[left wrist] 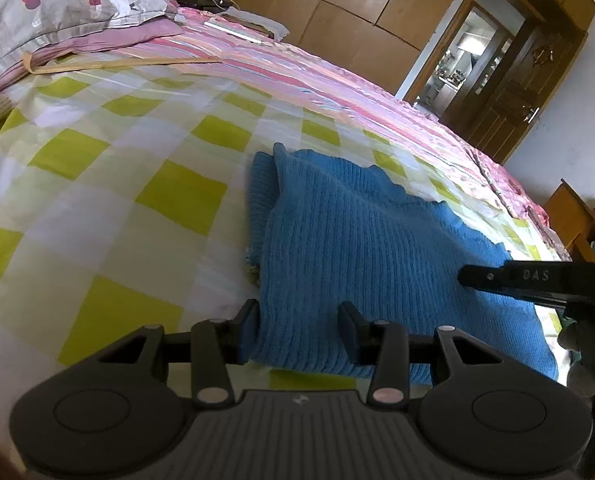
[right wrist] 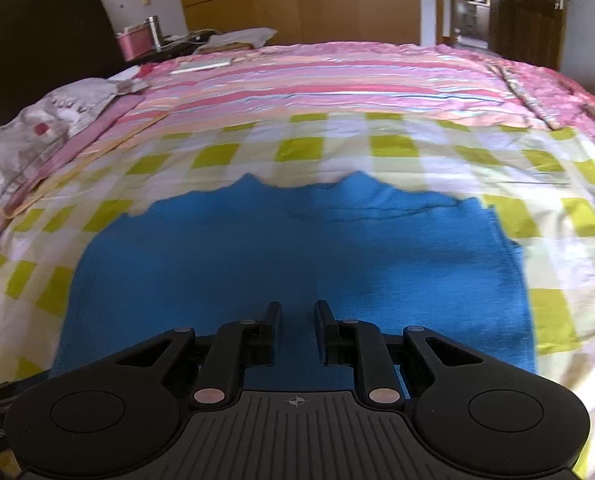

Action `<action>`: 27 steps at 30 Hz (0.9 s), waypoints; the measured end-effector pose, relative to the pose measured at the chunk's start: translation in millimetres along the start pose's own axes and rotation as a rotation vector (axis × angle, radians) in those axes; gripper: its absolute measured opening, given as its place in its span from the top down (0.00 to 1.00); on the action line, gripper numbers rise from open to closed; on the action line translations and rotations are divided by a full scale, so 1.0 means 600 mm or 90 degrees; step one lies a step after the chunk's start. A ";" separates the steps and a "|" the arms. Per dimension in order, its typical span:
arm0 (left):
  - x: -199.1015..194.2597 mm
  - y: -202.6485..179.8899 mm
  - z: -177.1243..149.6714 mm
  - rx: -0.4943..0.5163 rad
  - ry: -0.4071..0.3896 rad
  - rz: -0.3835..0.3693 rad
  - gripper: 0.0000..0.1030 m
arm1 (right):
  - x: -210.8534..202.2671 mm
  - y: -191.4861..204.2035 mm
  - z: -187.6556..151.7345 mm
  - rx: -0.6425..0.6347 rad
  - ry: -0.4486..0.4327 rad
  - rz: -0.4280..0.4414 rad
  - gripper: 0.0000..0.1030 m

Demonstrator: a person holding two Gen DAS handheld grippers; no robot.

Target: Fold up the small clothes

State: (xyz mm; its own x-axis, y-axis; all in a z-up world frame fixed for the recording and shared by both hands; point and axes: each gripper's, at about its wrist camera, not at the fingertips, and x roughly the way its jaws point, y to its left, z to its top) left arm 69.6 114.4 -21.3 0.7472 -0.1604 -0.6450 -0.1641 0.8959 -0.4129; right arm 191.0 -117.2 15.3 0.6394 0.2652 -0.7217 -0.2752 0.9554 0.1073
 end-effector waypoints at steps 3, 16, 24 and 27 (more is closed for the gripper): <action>0.001 -0.001 -0.001 0.001 0.001 -0.001 0.55 | 0.006 0.015 0.003 -0.011 0.002 0.013 0.82; 0.006 -0.005 -0.003 0.008 0.000 0.000 0.54 | 0.026 0.048 0.013 -0.040 0.015 0.037 0.80; 0.006 -0.006 -0.006 -0.003 -0.006 -0.009 0.51 | 0.048 0.086 0.042 -0.045 0.033 0.087 0.77; 0.006 -0.008 -0.007 -0.004 -0.008 -0.012 0.51 | 0.057 0.114 0.057 -0.060 0.038 0.110 0.69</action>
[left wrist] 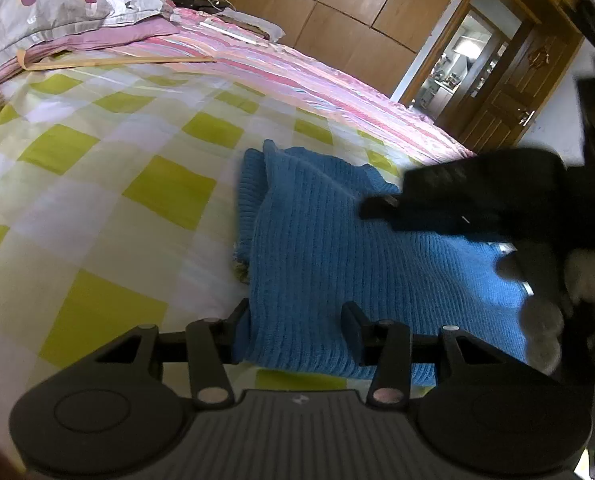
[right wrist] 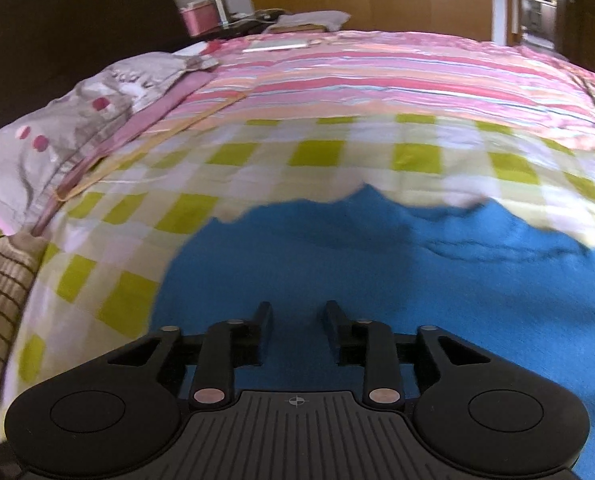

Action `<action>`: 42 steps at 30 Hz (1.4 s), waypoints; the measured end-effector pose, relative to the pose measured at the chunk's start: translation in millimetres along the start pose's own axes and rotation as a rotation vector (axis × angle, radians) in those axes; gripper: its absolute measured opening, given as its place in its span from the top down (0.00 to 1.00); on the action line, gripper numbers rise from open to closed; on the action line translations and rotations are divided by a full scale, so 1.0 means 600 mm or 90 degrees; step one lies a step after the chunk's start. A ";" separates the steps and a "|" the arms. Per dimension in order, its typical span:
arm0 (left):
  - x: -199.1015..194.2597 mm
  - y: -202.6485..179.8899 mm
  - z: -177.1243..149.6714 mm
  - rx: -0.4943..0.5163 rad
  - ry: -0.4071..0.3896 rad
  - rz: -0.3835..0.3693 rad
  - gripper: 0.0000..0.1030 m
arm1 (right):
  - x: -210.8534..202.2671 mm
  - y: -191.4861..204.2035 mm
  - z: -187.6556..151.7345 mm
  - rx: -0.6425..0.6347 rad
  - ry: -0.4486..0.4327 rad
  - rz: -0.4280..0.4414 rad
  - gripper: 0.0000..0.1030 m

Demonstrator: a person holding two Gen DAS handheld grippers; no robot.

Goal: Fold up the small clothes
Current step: 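Move the right tool to the sweater's side edge and grasp it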

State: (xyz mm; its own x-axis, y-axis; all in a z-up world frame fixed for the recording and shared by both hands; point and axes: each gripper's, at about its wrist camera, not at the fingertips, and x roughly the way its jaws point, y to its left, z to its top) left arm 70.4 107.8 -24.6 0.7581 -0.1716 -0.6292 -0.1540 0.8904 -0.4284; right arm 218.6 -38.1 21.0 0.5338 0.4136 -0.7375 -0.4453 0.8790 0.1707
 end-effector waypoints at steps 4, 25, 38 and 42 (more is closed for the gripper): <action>0.000 -0.004 -0.002 0.006 -0.002 -0.001 0.51 | 0.021 0.038 0.022 -0.022 0.015 0.034 0.69; 0.003 -0.009 -0.005 0.015 0.004 0.001 0.54 | 0.121 0.167 0.041 -0.228 0.088 -0.049 0.54; -0.014 -0.015 -0.009 0.013 -0.020 0.008 0.45 | 0.087 0.132 0.053 -0.184 0.065 -0.027 0.84; -0.033 -0.017 -0.014 0.019 -0.058 0.016 0.36 | 0.054 0.113 0.061 -0.161 0.044 -0.013 0.85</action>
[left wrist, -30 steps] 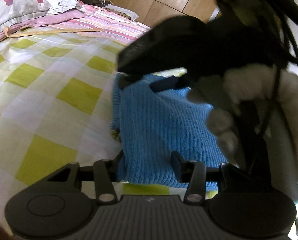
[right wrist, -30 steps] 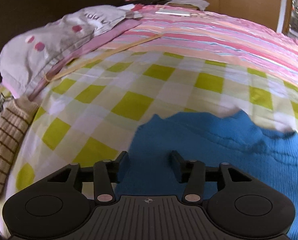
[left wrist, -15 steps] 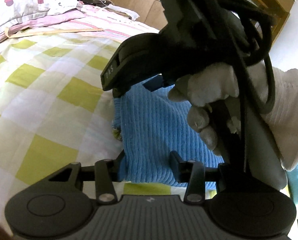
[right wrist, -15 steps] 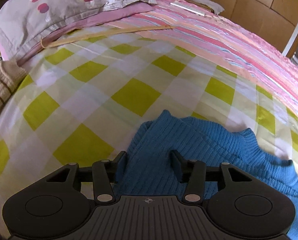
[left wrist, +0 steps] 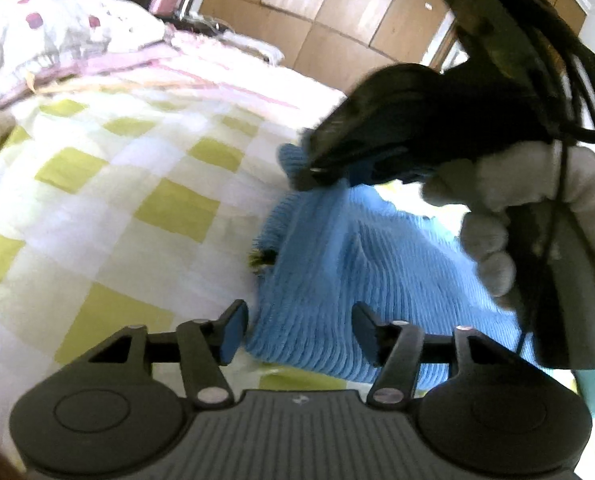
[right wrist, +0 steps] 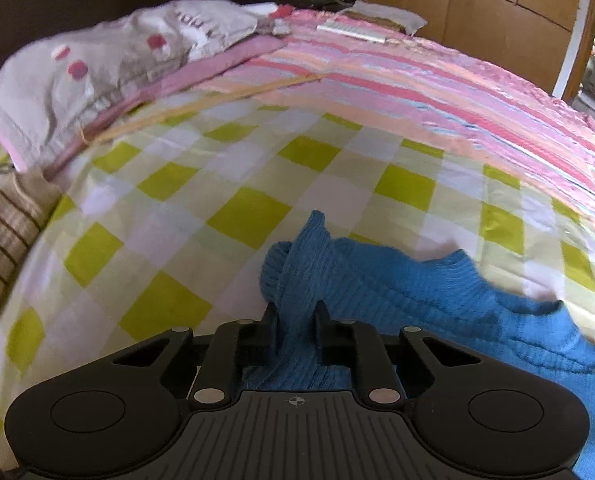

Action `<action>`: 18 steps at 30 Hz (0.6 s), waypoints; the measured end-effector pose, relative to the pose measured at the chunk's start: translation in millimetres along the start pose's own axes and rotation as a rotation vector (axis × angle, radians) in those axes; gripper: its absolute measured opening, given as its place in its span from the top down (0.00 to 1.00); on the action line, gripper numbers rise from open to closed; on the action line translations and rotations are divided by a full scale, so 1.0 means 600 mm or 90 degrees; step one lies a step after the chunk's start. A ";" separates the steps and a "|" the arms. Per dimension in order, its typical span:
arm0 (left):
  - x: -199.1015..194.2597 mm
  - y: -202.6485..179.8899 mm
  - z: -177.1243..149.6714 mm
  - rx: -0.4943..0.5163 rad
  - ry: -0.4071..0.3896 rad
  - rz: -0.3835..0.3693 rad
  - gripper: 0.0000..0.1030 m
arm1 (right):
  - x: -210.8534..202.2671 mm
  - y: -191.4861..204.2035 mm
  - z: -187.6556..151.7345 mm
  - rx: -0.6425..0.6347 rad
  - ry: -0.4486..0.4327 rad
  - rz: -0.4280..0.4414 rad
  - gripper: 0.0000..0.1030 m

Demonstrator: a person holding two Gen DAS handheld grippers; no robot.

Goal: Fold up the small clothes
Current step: 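Move the right tool to the sweater's side edge and grasp it, then fold the grasped side over the sweater toward the left tool, release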

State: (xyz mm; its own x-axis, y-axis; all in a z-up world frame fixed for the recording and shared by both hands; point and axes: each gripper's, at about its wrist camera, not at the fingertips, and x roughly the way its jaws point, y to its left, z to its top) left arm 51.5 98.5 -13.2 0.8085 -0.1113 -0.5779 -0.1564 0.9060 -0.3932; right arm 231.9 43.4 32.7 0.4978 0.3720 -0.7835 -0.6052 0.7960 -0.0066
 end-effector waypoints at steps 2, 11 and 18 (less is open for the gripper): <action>-0.010 -0.003 -0.004 0.005 -0.017 0.011 0.30 | -0.021 -0.013 0.000 0.017 -0.013 0.010 0.86; -0.003 -0.049 -0.030 0.060 -0.011 -0.002 0.26 | -0.085 -0.071 -0.022 0.081 -0.051 0.046 0.86; 0.008 -0.058 -0.014 0.037 -0.034 -0.004 0.28 | -0.112 -0.112 -0.037 0.125 -0.065 0.071 0.86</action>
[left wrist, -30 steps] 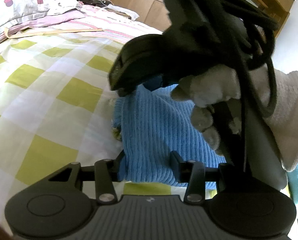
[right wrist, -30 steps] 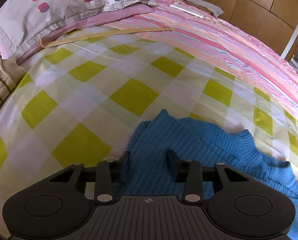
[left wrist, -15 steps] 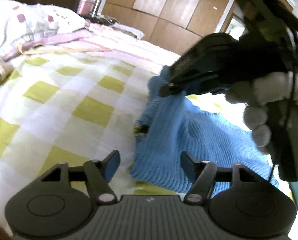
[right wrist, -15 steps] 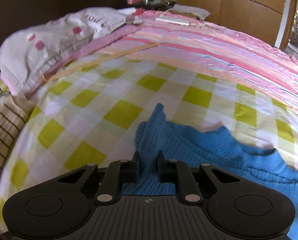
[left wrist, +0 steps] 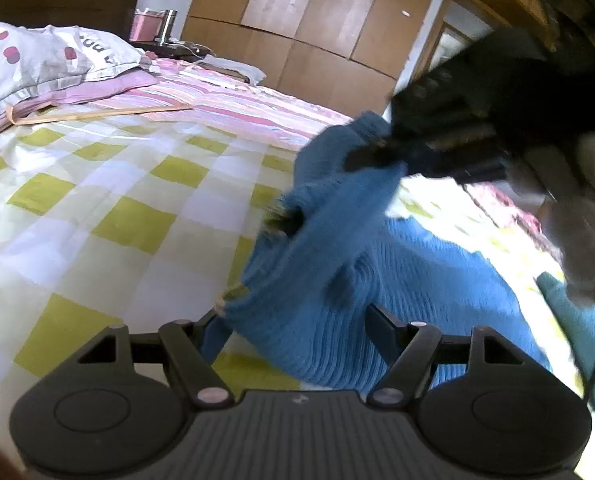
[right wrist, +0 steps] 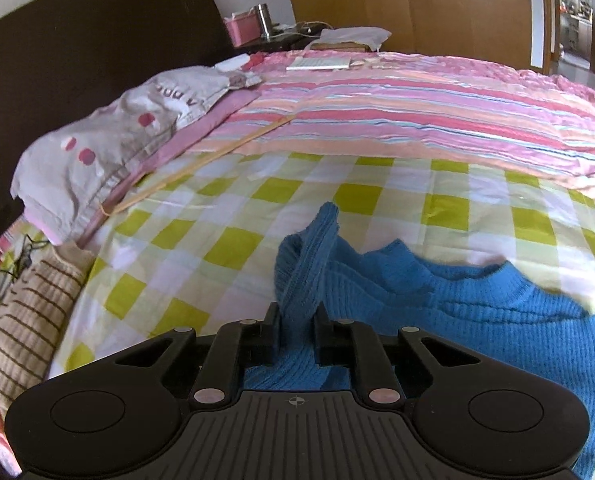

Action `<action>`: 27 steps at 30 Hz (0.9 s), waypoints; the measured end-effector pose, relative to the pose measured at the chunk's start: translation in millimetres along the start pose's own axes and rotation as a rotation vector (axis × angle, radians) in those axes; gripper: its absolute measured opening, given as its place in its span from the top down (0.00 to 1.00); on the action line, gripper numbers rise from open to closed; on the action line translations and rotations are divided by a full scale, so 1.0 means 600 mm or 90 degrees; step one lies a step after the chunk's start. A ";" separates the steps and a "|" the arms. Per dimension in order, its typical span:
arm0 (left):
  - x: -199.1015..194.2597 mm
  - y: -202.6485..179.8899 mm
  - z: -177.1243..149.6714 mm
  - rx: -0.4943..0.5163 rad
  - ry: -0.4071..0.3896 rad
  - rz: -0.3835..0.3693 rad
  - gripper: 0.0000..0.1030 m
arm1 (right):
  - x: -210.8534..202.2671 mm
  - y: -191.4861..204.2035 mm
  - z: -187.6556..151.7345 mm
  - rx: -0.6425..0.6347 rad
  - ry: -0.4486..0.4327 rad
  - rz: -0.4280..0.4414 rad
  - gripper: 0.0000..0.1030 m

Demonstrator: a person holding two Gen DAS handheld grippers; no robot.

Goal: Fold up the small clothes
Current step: 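Fold the grasped side over the sweater toward the left tool, release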

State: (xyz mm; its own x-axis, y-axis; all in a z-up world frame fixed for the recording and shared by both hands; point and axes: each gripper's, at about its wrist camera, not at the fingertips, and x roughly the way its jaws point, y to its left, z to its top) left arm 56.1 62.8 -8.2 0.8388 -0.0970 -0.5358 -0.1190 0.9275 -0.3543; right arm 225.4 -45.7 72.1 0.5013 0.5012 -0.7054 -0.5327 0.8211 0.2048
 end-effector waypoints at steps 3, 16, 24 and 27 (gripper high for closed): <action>-0.009 -0.019 0.009 0.019 -0.022 -0.007 0.45 | -0.016 -0.018 -0.002 0.016 -0.008 0.007 0.86; -0.017 -0.200 0.027 0.172 -0.064 -0.092 0.71 | -0.114 -0.151 0.002 0.100 -0.079 0.003 0.86; 0.020 -0.297 0.000 0.236 -0.032 -0.130 0.71 | -0.134 -0.271 -0.040 0.182 -0.092 -0.020 0.86; 0.035 -0.319 -0.013 0.250 -0.018 -0.136 0.71 | -0.131 -0.307 -0.061 0.200 -0.090 -0.028 0.86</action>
State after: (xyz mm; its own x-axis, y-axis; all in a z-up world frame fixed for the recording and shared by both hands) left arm 92.6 -119.9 42.3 0.8371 -0.2970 -0.4594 0.2651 0.9548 -0.1341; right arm 259.3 -246.6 65.3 0.6205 0.4780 -0.6217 -0.2838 0.8759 0.3902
